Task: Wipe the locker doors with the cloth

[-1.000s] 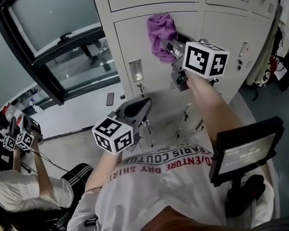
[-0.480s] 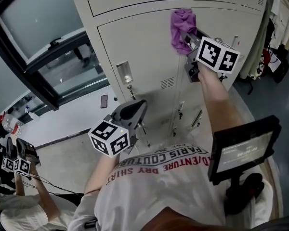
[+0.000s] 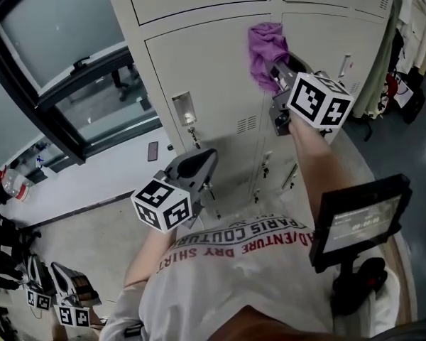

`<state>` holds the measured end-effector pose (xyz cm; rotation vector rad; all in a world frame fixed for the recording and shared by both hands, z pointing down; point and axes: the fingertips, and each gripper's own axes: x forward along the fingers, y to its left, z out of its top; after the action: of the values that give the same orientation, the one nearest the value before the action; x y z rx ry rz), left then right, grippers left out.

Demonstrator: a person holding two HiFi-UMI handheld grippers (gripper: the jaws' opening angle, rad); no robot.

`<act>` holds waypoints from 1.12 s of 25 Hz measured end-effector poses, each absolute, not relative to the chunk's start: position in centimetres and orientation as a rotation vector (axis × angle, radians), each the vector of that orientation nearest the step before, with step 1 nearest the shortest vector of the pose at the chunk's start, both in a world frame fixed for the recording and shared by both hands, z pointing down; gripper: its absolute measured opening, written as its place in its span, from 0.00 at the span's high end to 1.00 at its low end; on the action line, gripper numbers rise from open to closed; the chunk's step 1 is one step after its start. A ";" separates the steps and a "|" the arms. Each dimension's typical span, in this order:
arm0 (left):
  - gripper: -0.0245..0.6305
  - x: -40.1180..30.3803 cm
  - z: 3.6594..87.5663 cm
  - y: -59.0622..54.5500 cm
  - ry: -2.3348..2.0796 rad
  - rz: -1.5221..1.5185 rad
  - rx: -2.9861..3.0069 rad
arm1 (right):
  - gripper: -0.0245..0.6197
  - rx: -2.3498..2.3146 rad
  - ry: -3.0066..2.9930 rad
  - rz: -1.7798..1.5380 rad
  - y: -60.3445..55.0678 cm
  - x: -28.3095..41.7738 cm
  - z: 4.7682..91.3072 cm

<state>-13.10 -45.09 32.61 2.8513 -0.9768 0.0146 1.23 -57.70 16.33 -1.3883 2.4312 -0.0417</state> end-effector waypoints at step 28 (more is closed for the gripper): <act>0.96 -18.4 33.3 -43.7 -1.152 0.005 2.763 | 0.85 -1.147 2.794 0.005 -53.7 -19.6 26.0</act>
<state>-18.36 -43.70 33.32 2.7626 -1.1524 0.0046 -19.60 -53.72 25.97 -1.1465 2.7942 0.0051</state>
